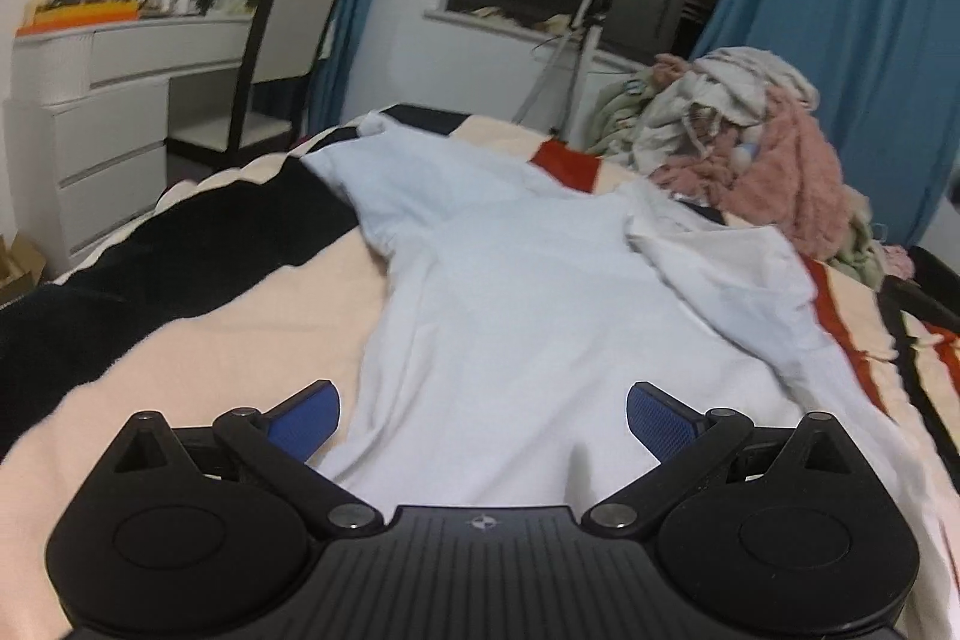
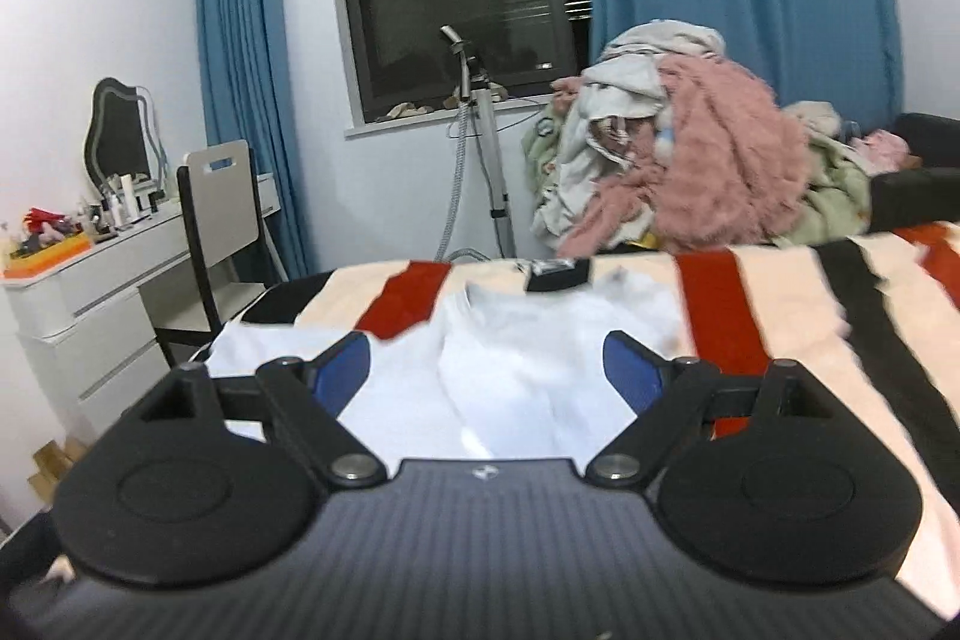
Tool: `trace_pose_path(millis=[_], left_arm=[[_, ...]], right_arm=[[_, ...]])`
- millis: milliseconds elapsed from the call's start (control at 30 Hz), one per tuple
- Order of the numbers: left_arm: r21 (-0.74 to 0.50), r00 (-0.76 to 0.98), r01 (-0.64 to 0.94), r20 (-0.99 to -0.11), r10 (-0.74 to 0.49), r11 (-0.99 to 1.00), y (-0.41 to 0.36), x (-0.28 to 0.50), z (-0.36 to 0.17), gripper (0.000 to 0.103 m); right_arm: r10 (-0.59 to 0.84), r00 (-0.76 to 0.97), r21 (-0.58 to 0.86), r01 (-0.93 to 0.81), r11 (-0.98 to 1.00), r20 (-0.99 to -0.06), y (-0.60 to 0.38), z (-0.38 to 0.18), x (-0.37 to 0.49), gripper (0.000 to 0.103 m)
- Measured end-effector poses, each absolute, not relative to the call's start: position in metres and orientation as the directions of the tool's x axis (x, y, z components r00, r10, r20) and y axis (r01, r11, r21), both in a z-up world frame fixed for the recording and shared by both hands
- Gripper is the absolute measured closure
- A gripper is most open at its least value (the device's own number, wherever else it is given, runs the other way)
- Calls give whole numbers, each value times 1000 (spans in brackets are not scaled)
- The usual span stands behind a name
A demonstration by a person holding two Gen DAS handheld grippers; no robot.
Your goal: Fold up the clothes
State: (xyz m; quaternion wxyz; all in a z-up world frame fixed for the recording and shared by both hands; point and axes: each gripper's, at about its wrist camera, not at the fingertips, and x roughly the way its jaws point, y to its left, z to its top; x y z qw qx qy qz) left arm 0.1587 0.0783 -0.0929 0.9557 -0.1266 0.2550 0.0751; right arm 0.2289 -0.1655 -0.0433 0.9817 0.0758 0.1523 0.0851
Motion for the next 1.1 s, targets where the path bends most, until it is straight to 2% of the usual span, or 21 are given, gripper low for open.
trace_pose_path(millis=[200,400,533,567,700,833,900,967,1100], left_arm=[[-158,874,-87,-485,-1,984,55,117,-76,0],[-237,862,30,-485,-145,971,40,78,-60,2],[-322,833,129,-478,-278,938,24,63,-58,8],[-362,810,167,-481,-337,917,18,61,-59,13],[-529,671,339,-443,-594,778,-12,56,-68,20],[-658,496,427,-403,-769,620,-50,61,-89,33],[-700,431,417,-410,-804,580,-68,67,-105,37],[-724,368,389,-445,-817,570,-83,73,-123,44],[-758,245,365,-482,-841,541,-107,84,-152,43]], right_arm=[[151,943,224,-85,971,-296,-195,-60,97,17],[111,954,226,-47,973,-280,-214,-56,33,17],[96,972,340,-18,940,-213,-252,-43,13,17],[85,977,363,-8,932,-196,-262,-41,8,17],[26,990,425,36,904,-140,-300,-37,-5,17],[4,987,489,77,869,-163,-324,-50,-2,15],[34,981,523,74,849,-193,-330,-58,7,15],[65,975,549,63,833,-210,-332,-63,13,15],[91,970,551,49,833,-224,-328,-70,18,15]])
